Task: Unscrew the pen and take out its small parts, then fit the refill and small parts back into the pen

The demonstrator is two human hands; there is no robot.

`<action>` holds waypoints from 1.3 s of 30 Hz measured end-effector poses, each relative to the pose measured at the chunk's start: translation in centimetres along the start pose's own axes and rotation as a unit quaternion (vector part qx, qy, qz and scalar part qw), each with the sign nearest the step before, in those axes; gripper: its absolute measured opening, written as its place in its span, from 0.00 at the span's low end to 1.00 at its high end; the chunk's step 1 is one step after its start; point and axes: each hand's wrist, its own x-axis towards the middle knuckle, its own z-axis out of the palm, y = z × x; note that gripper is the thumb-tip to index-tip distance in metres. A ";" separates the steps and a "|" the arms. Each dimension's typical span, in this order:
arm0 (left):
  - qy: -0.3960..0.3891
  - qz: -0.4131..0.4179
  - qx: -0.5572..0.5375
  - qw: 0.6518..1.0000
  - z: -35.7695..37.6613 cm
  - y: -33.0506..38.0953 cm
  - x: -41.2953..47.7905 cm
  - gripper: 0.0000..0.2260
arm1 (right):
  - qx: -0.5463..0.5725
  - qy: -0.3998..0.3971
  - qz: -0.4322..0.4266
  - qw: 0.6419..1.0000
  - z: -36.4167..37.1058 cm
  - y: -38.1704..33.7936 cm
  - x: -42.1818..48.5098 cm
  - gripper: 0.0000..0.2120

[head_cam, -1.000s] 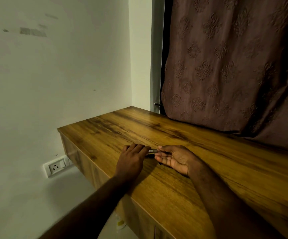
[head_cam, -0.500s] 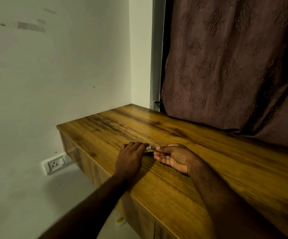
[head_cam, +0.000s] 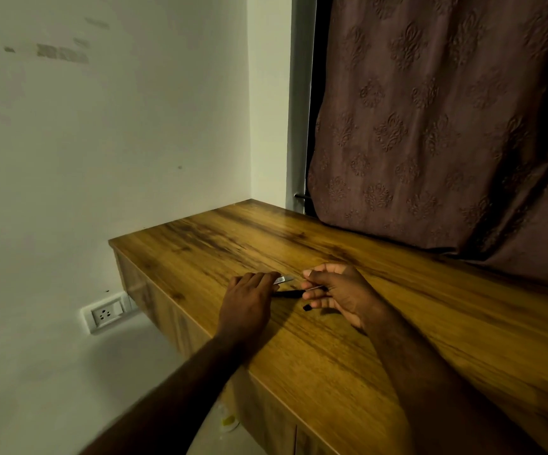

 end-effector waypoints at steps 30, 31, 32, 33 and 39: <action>-0.105 -0.111 -0.049 0.987 -0.7 -4.9 5.6 0.08 | 0.014 0.215 -0.101 0.971 -1.4 3.0 1.4 0.05; -0.128 -0.115 -0.043 0.984 -0.7 -5.1 6.0 0.09 | 0.009 0.216 -0.108 0.970 -1.4 3.0 1.4 0.05; -0.152 -0.110 -0.034 0.982 -0.5 -5.3 6.4 0.09 | 0.004 0.215 -0.113 0.970 -1.3 3.1 1.5 0.05; -0.175 -0.102 -0.025 0.979 -0.2 -5.5 6.7 0.09 | -0.002 0.214 -0.117 0.970 -1.2 3.2 1.6 0.06; -0.183 -0.075 -0.018 0.980 1.0 -5.2 7.3 0.09 | -0.009 0.224 -0.119 0.967 -1.2 3.5 2.1 0.06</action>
